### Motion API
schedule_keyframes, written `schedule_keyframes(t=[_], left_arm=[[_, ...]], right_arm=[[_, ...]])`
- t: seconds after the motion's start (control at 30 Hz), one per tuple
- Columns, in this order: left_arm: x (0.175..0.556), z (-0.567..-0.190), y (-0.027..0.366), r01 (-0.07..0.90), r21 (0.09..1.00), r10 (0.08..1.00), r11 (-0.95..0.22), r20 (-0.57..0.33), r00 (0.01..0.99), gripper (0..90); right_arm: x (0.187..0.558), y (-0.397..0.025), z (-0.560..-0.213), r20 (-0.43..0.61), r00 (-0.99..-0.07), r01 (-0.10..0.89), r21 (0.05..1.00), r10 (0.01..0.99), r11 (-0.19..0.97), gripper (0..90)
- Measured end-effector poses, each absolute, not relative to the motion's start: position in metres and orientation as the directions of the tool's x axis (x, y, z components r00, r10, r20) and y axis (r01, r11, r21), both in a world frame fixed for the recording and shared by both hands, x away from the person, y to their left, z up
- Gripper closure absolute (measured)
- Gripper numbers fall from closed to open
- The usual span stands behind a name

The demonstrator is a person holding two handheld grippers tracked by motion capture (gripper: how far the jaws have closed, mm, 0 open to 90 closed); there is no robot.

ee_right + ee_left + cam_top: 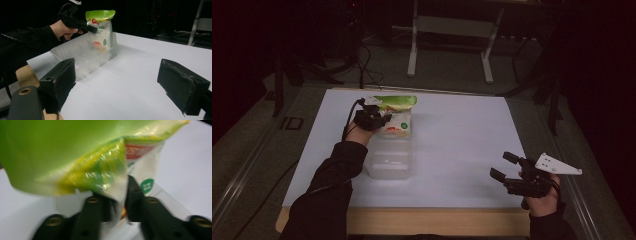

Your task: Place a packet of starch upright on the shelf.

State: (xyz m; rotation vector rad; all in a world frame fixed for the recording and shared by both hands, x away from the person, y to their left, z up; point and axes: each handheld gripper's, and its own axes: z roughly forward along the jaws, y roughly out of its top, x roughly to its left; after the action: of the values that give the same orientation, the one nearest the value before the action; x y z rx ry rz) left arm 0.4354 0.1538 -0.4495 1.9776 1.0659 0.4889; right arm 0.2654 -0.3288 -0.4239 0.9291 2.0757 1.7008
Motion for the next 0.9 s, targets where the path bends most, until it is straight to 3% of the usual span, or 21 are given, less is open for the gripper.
schedule_keyframes(t=[0.23,0.37,0.9], left_arm=[[0.424,-0.443,0.162,0.510,0.830,0.836,-0.227,-0.102,0.538,19.7],[0.418,-0.442,0.167,0.507,0.834,0.832,-0.217,-0.113,0.543,1.3],[0.373,-0.427,0.183,0.446,0.878,0.798,-0.171,-0.142,0.586,1.2]], right_arm=[[0.266,-0.329,-0.425,0.172,-0.743,0.297,0.951,0.646,0.089,14.9],[0.266,-0.328,-0.425,0.168,-0.746,0.296,0.950,0.645,0.095,15.0],[0.265,-0.326,-0.425,0.169,-0.749,0.298,0.950,0.641,0.097,15.0]])
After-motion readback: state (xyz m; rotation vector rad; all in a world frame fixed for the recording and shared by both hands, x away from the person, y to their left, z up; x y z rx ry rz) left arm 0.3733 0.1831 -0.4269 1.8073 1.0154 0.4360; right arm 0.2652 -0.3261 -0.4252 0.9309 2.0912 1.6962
